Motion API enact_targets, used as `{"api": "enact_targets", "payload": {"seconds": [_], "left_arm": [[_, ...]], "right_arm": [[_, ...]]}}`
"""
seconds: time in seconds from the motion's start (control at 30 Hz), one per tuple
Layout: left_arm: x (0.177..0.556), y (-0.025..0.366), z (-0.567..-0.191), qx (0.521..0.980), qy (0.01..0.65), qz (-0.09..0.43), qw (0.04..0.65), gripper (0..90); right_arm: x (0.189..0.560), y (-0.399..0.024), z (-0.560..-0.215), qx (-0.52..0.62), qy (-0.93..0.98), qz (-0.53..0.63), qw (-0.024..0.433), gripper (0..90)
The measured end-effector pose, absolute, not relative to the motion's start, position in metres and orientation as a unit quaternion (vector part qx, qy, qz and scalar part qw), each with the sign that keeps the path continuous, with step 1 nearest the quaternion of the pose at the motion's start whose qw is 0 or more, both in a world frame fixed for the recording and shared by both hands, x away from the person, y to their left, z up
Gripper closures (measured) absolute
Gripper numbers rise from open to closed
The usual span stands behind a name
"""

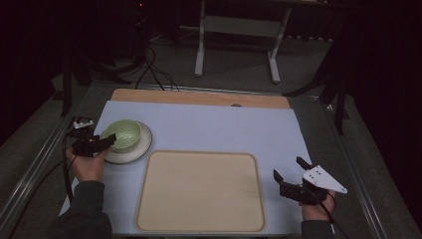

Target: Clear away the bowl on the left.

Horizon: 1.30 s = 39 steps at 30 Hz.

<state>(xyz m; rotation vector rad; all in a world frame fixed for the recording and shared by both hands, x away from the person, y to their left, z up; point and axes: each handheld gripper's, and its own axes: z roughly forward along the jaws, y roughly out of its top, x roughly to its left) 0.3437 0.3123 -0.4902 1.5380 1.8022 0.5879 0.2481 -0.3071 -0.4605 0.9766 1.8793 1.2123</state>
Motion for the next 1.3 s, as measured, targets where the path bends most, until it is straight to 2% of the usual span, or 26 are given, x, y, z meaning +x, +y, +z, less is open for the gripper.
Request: {"api": "enact_targets", "payload": {"seconds": [0.27, 0.77, 0.97, 1.3], "left_arm": [[0.348, 0.317, -0.503, 0.577, 0.712, 0.178, 0.359, 57.0], [0.353, 0.317, -0.514, 0.546, 0.738, 0.123, 0.377, 70.0], [0.35, 0.319, -0.514, 0.538, 0.741, 0.112, 0.385, 81.0], [0.345, 0.323, -0.516, 0.531, 0.74, 0.098, 0.402, 81.6]], "right_arm": [[0.248, -0.307, -0.46, 0.373, 0.724, 0.465, 0.346, 11.5], [0.247, -0.307, -0.46, 0.372, 0.725, 0.466, 0.345, 11.5], [0.247, -0.307, -0.46, 0.373, 0.724, 0.467, 0.345, 11.5], [0.247, -0.307, -0.46, 0.373, 0.723, 0.467, 0.346, 11.5]]}}
